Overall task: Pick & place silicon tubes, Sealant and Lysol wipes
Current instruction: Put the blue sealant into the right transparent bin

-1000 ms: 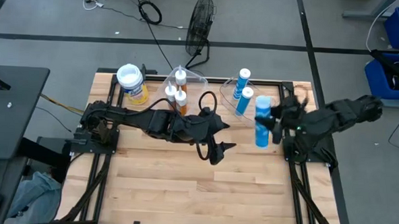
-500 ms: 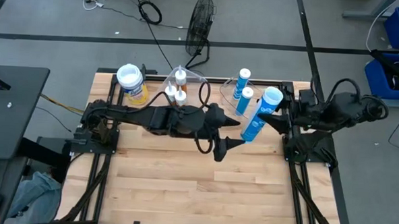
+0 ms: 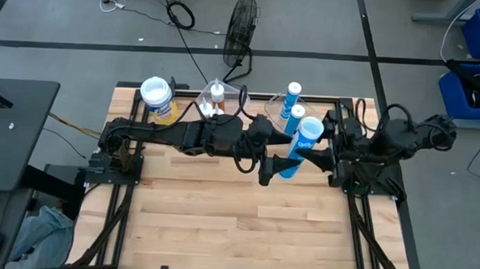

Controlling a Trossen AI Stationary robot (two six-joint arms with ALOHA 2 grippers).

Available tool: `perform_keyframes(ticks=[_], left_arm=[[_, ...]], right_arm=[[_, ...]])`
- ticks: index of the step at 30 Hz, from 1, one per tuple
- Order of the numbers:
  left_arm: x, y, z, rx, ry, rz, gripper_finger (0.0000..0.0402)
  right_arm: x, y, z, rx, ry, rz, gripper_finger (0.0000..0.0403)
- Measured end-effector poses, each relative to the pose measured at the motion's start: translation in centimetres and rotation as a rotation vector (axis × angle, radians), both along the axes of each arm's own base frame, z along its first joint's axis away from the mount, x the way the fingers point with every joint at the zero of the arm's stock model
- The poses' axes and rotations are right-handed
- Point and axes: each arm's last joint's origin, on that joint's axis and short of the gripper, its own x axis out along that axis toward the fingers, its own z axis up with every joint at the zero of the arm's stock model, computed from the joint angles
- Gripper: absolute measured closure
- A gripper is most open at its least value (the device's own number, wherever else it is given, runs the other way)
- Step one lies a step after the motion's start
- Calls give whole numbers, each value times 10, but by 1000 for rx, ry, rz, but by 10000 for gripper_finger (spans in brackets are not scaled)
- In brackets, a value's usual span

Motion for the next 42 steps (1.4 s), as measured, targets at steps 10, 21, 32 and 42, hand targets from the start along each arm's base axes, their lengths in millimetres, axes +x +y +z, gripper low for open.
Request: perform_keyframes(ticks=[10, 21, 32, 42], left_arm=[[0, 0, 4, -4, -34, -48, 71], [0, 0, 3, -4, -30, -55, 71], [0, -2, 3, -11, -30, -69, 71], [0, -2, 4, -25, -33, -79, 71]], right_arm=[[7, 3, 6, -25, -77, -8, 197], [7, 3, 6, -31, -84, -9, 197], [7, 3, 6, -54, -82, -12, 197], [9, 5, 5, -81, -77, 17, 197]])
